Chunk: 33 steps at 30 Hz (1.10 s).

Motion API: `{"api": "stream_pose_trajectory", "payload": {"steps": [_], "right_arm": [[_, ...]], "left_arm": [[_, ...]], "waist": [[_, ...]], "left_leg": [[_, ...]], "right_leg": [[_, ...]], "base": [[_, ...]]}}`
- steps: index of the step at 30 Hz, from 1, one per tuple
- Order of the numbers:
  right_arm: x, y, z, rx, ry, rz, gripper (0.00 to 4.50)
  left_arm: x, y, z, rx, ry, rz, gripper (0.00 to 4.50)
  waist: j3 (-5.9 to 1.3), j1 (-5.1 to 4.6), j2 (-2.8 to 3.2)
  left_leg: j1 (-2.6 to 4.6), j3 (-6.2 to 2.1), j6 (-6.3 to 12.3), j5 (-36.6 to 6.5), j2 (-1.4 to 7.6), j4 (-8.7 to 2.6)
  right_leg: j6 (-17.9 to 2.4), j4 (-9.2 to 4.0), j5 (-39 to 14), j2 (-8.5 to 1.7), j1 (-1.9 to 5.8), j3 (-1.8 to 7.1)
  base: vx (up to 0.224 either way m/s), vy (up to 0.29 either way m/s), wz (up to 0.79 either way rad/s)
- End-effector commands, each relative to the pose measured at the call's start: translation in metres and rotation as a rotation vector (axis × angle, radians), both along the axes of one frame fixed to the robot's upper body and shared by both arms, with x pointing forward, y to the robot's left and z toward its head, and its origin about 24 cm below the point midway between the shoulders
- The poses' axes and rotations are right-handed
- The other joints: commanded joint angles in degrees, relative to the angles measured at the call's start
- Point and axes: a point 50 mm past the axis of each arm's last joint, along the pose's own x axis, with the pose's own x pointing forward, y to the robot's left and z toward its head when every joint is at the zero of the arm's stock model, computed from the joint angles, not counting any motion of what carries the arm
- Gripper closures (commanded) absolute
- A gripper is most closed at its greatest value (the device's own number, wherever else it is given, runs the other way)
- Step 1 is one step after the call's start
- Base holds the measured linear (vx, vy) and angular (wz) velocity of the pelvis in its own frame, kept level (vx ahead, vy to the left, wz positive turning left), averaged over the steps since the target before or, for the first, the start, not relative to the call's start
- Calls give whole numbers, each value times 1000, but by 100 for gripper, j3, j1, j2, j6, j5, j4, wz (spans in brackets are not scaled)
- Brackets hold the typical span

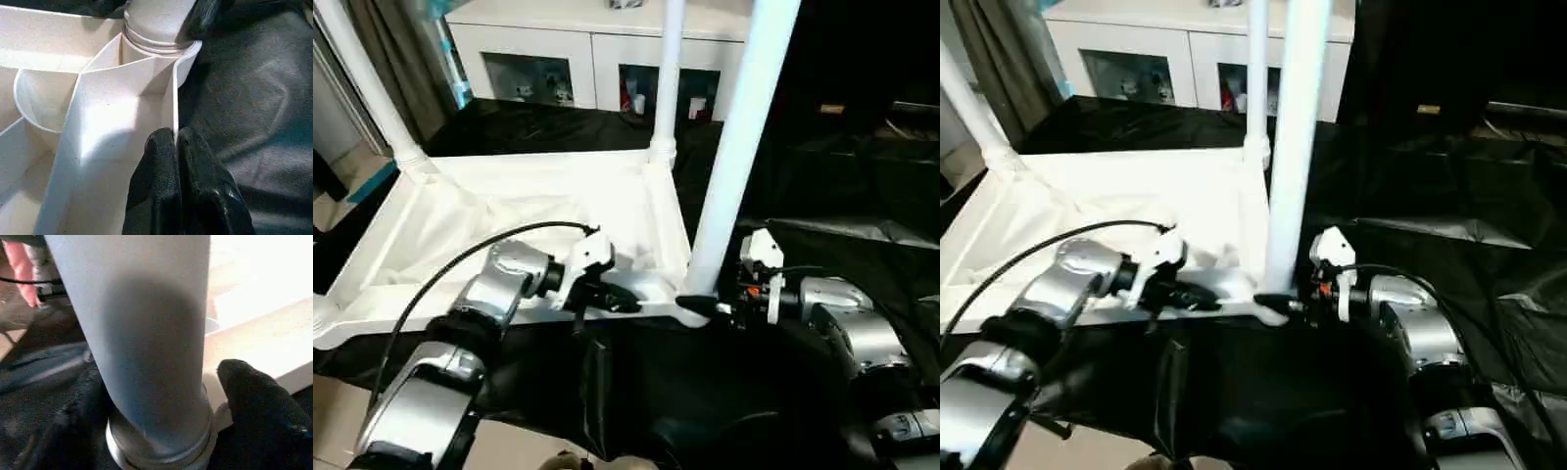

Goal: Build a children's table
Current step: Rotate leg to tighten

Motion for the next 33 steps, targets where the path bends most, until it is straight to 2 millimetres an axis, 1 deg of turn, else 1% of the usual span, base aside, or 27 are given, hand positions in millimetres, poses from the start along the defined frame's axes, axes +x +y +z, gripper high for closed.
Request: {"api": "stream_pose_trajectory", "payload": {"steps": [1, 3, 6, 7, 8, 9, 11, 12, 13, 15, 16, 17, 18, 19, 20, 21, 22, 23, 24, 25, 26, 27, 28, 29, 31, 32, 33], "right_arm": [[0, -3, 4, 6, -4, -7, 129], [-3, -1, 1, 10, 5, -3, 150], [-5, 2, -4, 15, 12, -20, 171], [-6, 5, -9, 20, 19, -50, 178], [-6, 8, -15, 12, 16, -99, 193], [-5, 12, -19, 8, 17, -141, 198], [-4, 16, -25, 0, 20, -199, 201], [-4, 16, -25, 0, 20, -204, 204], [-2, 20, -30, -9, 17, -262, 205], [5, 28, -42, -71, 21, -421, 207], [5, 29, -42, -75, 21, -431, 207], [8, 32, -47, -97, 23, -499, 207], [10, 34, -48, -103, 25, -539, 208], [16, 41, -52, -108, 41, -661, 209], [19, 44, -53, -108, 50, -713, 209], [20, 47, -52, -102, 52, -721, 209], [23, 59, -49, -87, 51, -734, 209], [24, 63, -48, -81, 46, -729, 209], [25, 67, -46, -66, 38, -718, 209], [26, 72, -43, -51, 29, -700, 209], [26, 74, -41, -47, 15, -683, 209], [27, 79, -37, -25, -5, -639, 153], [27, 82, -34, 5, -2, -609, 153], [27, 83, -33, 25, 1, -596, 139], [27, 83, -30, 46, 3, -577, 139], [26, 81, -26, 48, -27, -524, 105], [25, 78, -24, 51, -34, -496, 94]], "left_arm": [[-3, -5, 6, -30, -2, -63, 450], [-2, -9, 5, -27, -25, -43, 450], [1, -14, 3, -20, -67, 4, 450], [5, -19, 2, -6, -97, 52, 450], [10, -24, 1, -2, -129, 104, 450], [14, -28, 1, -1, -145, 146, 450], [17, -34, 1, -6, -163, 184, 450], [17, -35, 1, -5, -164, 186, 450], [20, -40, 2, -2, -181, 212, 450], [25, -53, 3, 5, -218, 274, 450], [25, -54, 3, 5, -220, 277, 450], [27, -60, 3, 8, -234, 297, 450], [28, -63, 3, 10, -242, 309, 450], [30, -73, 4, 11, -263, 351, 450], [32, -78, 4, 10, -271, 372, 450], [32, -80, 5, 9, -274, 378, 450], [32, -87, 6, 5, -284, 388, 450], [32, -89, 6, 3, -287, 386, 450], [32, -91, 7, 1, -288, 386, 450], [33, -92, 7, -1, -291, 388, 450], [33, -93, 7, -3, -292, 387, 450], [33, -94, 8, -6, -293, 385, 450], [32, -94, 8, -10, -293, 377, 450], [33, -94, 8, -11, -293, 373, 450], [32, -93, 8, -16, -292, 357, 450], [30, -90, 7, -26, -280, 323, 450], [29, -87, 7, -30, -271, 301, 450]], "waist": [[-420, 5, -102], [-427, 20, -101], [-427, 30, -101], [-422, 34, -93], [-415, 38, -100], [-406, 30, -89], [-382, 14, -96], [-363, -1, -103], [-352, -18, -111], [-335, -61, -95], [-323, -107, -104], [-326, -124, -113], [-314, -171, -103], [-313, -178, 10], [-306, -235, -30], [-312, -245, -39], [-302, -264, -39], [-310, -275, -42], [-306, -291, -41], [-306, -297, -21], [-303, -313, -28], [-308, -313, -30], [-312, -311, -50], [-311, -308, -38], [-317, -307, -39], [-320, -304, -58], [-320, -300, -57]], "left_leg": [[146, -130, 458, -1170, 365, -399], [141, -133, 490, -1065, 367, -390], [145, -128, 503, -1085, 362, -383], [144, -133, 475, -1112, 366, -392], [156, -136, 419, -1180, 365, -396], [168, -141, 335, -1314, 358, -407], [179, -147, 232, -1510, 349, -428], [196, -162, 144, -1710, 337, -445], [175, -179, 108, -1793, 336, -462], [220, -190, 7, -1994, 335, -479], [241, -208, -91, -2180, 322, -490], [244, -217, -108, -2233, 312, -488], [241, -233, -113, -2332, 312, -500], [245, -249, -137, -2380, 306, -502], [269, -249, -218, -2585, 300, -513], [287, -265, -248, -2665, 293, -513], [284, -266, -225, -2766, 281, -515], [311, -266, -199, -2826, 275, -506], [305, -262, -152, -2855, 276, -504], [300, -268, -136, -2861, 279, -510], [285, -264, -111, -2896, 280, -518], [286, -263, -106, -2897, 280, -518], [290, -255, -81, -2872, 280, -515], [273, -258, -55, -2837, 284, -524], [246, -260, -41, -2766, 296, -534], [238, -257, -24, -2712, 297, -537], [239, -252, -11, -2708, 296, -534]], "right_leg": [[-1512, -296, -982, -332, 294, 277], [-1507, -283, -921, -336, 295, 274], [-1489, -300, -993, -331, 286, 271], [-1454, -317, -1075, -336, 284, 273], [-1406, -338, -1197, -339, 271, 275], [-1352, -360, -1386, -338, 259, 274], [-1265, -400, -1708, -339, 255, 270], [-1170, -448, -2060, -354, 262, 265], [-1061, -467, -2295, -362, 277, 266], [-968, -510, -2525, -355, 225, 270], [-904, -534, -2757, -355, 214, 256], [-867, -547, -2860, -363, 224, 247], [-789, -580, -2996, -359, 219, 238], [-762, -579, -3016, -362, 222, 235], [-721, -623, -3079, -335, 184, 212], [-692, -624, -3135, -332, 190, 198], [-651, -651, -3205, -338, 188, 193], [-635, -671, -3231, -337, 169, 190], [-656, -679, -3185, -343, 168, 194], [-660, -674, -3152, -341, 175, 193], [-649, -680, -3132, -335, 178, 191], [-652, -678, -3118, -336, 180, 193], [-668, -683, -3079, -342, 175, 199], [-695, -669, -3030, -341, 190, 203], [-740, -646, -2903, -354, 212, 216], [-767, -634, -2853, -352, 219, 219], [-778, -634, -2839, -353, 220, 220]], "base": [[0, 0, 0], [0, 0, 0], [0, 0, 0], [0, 0, 0], [0, 0, 0], [0, 0, 0], [0, 0, 0], [0, 0, 0], [0, 0, 0], [0, 0, 0], [0, 0, 0], [0, 0, 0], [0, 0, 0], [0, 0, 0], [0, 0, 0], [0, 0, 0], [0, 0, 0], [0, 0, 0], [0, 0, 0], [0, 0, 0], [0, 0, 0], [0, 0, 0], [0, 0, 0], [0, 0, 0], [0, 0, 0], [0, 0, 0], [0, 0, 0]]}}
